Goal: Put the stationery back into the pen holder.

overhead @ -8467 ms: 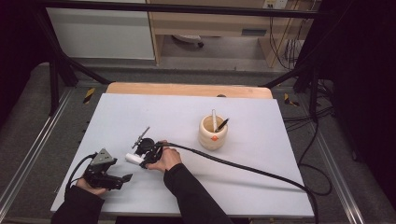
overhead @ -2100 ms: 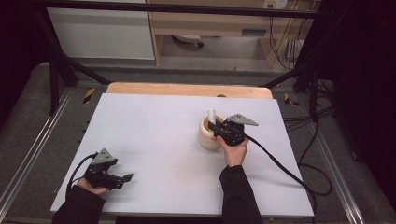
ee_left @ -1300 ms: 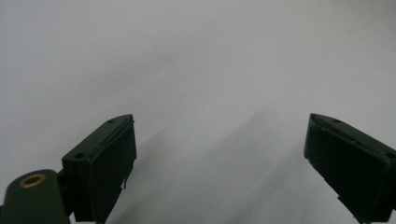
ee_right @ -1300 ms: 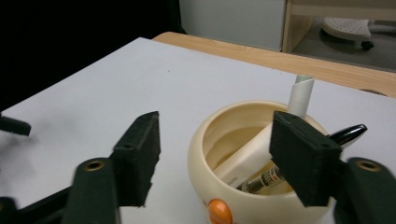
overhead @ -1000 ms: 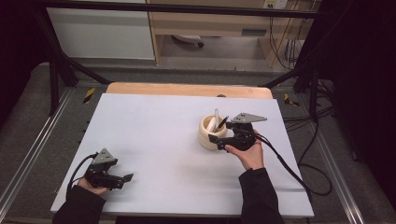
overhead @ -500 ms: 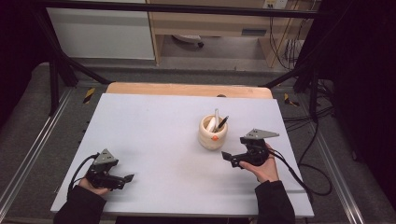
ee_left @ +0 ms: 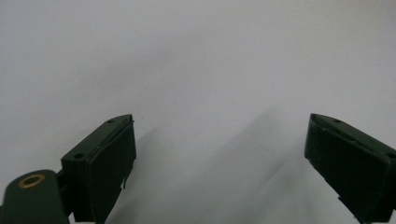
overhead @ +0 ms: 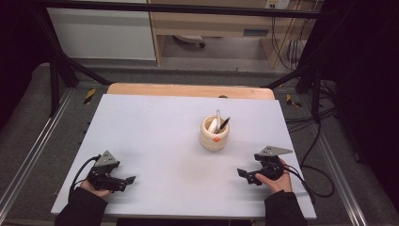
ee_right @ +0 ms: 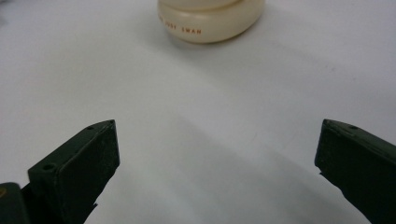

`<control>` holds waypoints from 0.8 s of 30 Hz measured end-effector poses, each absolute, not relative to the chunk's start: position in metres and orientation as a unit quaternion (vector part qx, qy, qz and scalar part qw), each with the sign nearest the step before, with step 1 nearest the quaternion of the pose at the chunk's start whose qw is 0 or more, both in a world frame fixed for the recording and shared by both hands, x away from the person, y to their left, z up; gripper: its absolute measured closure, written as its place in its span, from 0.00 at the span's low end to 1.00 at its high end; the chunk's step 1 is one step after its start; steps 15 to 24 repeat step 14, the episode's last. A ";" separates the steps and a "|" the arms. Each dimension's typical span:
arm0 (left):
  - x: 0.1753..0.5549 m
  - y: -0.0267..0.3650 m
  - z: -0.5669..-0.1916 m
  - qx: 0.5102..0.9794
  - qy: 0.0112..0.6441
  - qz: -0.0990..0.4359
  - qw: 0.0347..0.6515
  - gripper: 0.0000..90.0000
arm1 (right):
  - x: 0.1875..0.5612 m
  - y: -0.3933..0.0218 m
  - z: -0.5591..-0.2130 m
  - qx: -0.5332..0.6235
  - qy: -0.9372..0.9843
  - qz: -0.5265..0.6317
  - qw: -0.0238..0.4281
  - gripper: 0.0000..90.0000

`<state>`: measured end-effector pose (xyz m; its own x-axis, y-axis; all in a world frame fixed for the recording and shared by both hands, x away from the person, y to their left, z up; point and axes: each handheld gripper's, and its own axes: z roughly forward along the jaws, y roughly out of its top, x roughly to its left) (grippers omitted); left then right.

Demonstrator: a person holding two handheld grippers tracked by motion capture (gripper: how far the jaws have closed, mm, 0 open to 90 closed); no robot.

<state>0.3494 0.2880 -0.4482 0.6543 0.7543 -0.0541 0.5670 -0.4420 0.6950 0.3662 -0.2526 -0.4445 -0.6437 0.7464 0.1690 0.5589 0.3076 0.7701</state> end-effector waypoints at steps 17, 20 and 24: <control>0.349 0.288 -0.449 0.840 0.390 0.133 0.353 0.10 | 0.356 -0.267 -0.454 0.407 0.797 0.431 0.114 0.01; 0.349 0.288 -0.449 0.840 0.390 0.133 0.353 0.10 | 0.356 -0.267 -0.454 0.407 0.797 0.431 0.114 0.01; 0.349 0.288 -0.449 0.840 0.390 0.133 0.353 0.10 | 0.356 -0.267 -0.454 0.407 0.797 0.431 0.114 0.01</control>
